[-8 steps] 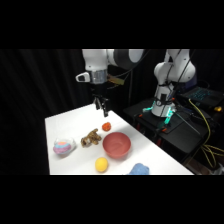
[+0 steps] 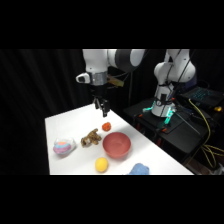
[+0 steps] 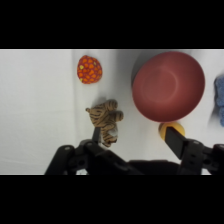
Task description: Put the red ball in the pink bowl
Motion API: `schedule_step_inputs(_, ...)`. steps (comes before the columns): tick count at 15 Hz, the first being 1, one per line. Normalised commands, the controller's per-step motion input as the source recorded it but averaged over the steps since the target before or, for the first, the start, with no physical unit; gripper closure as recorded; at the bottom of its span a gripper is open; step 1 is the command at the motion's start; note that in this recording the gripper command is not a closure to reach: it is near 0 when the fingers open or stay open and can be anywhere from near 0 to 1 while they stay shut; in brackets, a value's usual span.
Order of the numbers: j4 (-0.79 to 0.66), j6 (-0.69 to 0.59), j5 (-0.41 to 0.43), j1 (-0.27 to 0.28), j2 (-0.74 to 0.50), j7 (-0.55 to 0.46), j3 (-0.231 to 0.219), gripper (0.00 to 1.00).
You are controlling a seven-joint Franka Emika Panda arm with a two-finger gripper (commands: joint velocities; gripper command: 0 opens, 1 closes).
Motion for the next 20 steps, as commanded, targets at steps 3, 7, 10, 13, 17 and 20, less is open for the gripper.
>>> schedule_step_inputs(3,-0.26,0.3,0.002,-0.093,-0.05,0.02,-0.079,0.0)
schedule_step_inputs(7,-0.35,0.27,0.093,-0.112,-0.14,-0.02,-0.09,0.0)
schedule_step_inputs(10,-0.29,0.21,0.137,-0.077,-0.12,-0.03,-0.06,0.0)
schedule_step_inputs(13,-0.16,0.19,0.165,-0.028,0.02,-0.06,-0.016,0.0)
schedule_step_inputs(17,0.08,0.16,0.21,-0.003,0.24,-0.15,0.027,0.0)
schedule_step_inputs(20,0.16,0.14,0.199,-0.041,0.3,-0.22,0.027,0.0)
